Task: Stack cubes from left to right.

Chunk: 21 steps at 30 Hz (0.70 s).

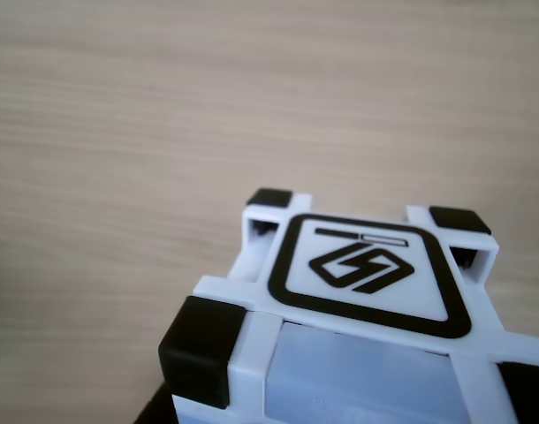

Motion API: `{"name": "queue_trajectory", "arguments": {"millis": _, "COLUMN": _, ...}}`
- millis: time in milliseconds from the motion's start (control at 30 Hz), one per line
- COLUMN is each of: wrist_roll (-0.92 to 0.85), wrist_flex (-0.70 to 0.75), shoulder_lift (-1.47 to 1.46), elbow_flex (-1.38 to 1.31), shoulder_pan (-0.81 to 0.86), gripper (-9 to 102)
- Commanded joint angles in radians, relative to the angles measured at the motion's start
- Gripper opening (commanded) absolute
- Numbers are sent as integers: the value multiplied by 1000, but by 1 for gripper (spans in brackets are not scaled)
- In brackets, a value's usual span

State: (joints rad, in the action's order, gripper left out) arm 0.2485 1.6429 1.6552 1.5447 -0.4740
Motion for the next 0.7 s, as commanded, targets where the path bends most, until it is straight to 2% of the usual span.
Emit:
{"name": "queue_trajectory", "arguments": {"millis": 0, "wrist_roll": -5, "wrist_flex": 20, "shoulder_lift": 69, "elbow_flex": -25, "shoulder_pan": 26, "gripper": 0}}
{"name": "queue_trajectory", "arguments": {"millis": 233, "wrist_roll": -29, "wrist_flex": 34, "shoulder_lift": 87, "elbow_flex": -26, "shoulder_pan": 156, "gripper": 0}}
{"name": "queue_trajectory", "arguments": {"millis": 667, "wrist_roll": -221, "wrist_flex": 34, "shoulder_lift": 115, "elbow_flex": -26, "shoulder_pan": 483, "gripper": 0}}
